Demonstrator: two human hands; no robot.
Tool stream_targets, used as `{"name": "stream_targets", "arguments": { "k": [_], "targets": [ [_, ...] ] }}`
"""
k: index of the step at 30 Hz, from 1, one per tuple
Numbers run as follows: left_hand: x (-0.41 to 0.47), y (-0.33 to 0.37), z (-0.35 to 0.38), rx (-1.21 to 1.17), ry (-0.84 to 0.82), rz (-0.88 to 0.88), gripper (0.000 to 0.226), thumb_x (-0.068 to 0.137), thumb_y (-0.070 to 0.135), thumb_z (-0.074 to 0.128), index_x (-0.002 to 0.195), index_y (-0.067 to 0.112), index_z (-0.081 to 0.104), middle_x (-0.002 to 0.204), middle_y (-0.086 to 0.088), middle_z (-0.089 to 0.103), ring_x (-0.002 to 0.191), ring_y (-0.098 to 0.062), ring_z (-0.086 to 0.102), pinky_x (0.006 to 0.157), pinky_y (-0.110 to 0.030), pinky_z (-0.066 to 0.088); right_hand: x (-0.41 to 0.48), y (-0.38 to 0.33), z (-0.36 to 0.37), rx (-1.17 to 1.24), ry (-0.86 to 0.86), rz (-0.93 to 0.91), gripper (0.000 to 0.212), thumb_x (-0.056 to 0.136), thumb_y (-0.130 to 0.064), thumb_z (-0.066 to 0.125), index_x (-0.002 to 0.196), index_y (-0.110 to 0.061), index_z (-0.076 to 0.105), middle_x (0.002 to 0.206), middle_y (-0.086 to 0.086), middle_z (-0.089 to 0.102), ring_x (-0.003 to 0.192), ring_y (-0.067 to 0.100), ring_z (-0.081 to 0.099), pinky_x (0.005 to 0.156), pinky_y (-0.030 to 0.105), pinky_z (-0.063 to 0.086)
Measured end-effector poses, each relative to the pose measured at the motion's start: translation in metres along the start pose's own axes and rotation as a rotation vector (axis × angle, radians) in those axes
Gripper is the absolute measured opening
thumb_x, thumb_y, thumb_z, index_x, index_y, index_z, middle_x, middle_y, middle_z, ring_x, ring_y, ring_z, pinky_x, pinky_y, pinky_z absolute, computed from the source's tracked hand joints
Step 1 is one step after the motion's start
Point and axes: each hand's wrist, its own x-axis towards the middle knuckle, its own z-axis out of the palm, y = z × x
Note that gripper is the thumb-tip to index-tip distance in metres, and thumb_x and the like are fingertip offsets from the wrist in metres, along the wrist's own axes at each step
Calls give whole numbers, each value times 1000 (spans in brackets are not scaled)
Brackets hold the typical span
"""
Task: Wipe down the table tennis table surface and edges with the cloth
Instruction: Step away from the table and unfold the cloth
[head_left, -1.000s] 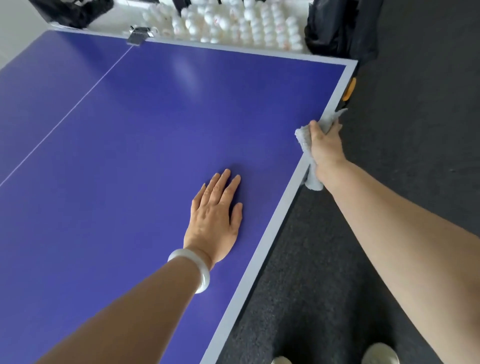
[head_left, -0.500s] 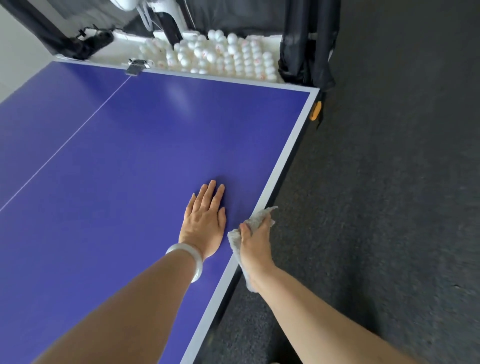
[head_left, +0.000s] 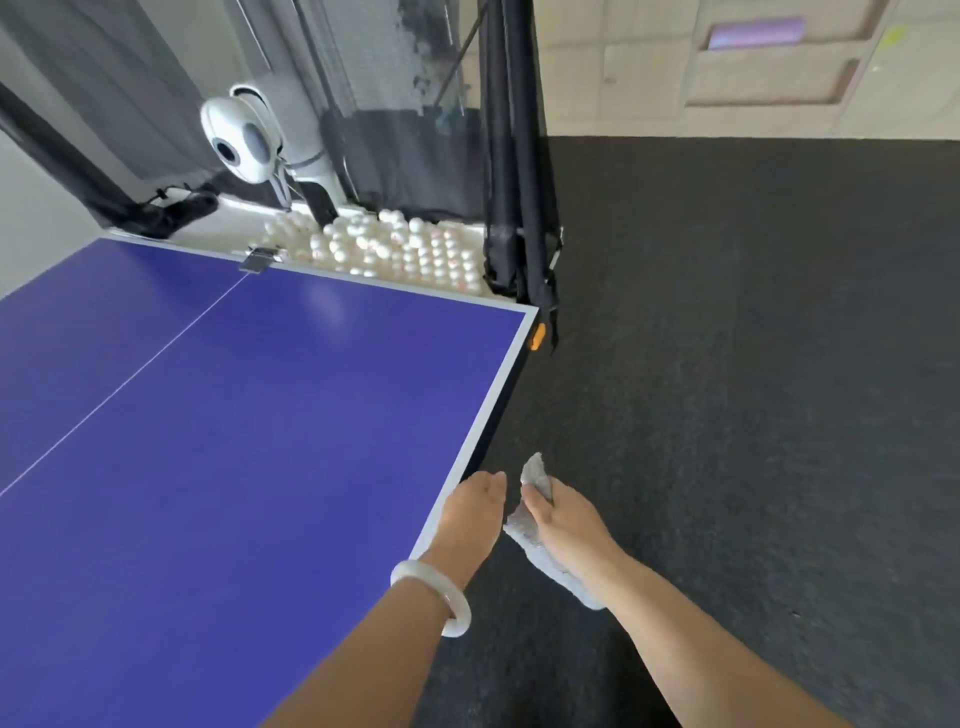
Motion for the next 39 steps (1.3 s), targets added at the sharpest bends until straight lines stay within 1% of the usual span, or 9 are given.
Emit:
{"name": "stream_targets", "arguments": {
  "k": [5,7,10,12,16,22,29,33,39],
  "targets": [
    [-20,88,31,-665,-213,-236,38,94,49,60,103,13,69,89,-6,76,90,-23,72,94,-44,55,-24,-17,-68,-454,-12,-230,63,102,-40,43,155,-41,10,159,-12,23,139,16,39,113,47,35],
    [-24,109,42,-783,-227,-173,35,95,42,61,113,13,67,100,-8,75,97,-24,72,94,-45,55,-33,-18,-96,-471,-71,-276,78,101,-33,50,156,-40,-5,164,-18,4,149,7,16,119,36,15],
    [-24,137,57,-905,-200,-111,30,103,30,50,119,10,66,109,-11,74,105,-27,69,98,-47,53,-42,-17,-149,58,-148,-249,75,98,-20,58,156,-36,14,153,-19,31,133,-13,35,102,6,28],
    [-19,159,72,-876,-207,-99,32,105,30,45,118,10,66,109,-12,73,106,-28,69,98,-52,52,-47,-15,-187,270,17,-228,52,100,-17,54,146,-36,39,140,-16,52,117,-13,52,89,8,42],
    [-8,206,109,-747,-262,-30,36,106,33,42,119,10,66,110,-11,73,106,-28,68,97,-54,51,-42,-3,-242,105,261,-198,44,95,-7,59,136,-21,51,131,-4,61,110,8,61,94,22,46],
    [16,258,155,-723,-321,-12,35,106,32,42,120,10,64,109,-10,74,105,-27,69,100,-52,50,-16,19,-301,-219,427,2,24,91,-39,66,100,-20,55,100,-5,63,88,14,60,76,30,46],
    [105,316,162,-609,-59,-35,32,103,36,47,112,10,63,104,-11,70,98,-31,67,91,-50,55,57,-9,-372,-453,537,-70,38,92,-38,65,71,-24,36,80,-6,43,64,9,40,56,28,31],
    [174,366,155,-563,34,14,32,104,38,43,116,12,58,105,-10,66,100,-31,64,94,-50,52,106,-30,-433,-293,430,31,35,92,-38,65,66,-20,49,64,-7,55,53,7,50,50,22,40],
    [250,471,165,-630,-291,178,25,104,34,46,95,19,64,87,-3,75,82,-20,73,70,-33,58,187,-73,-497,200,364,82,44,96,-48,58,104,-4,57,95,11,64,78,21,61,76,36,55]
  ]
}}
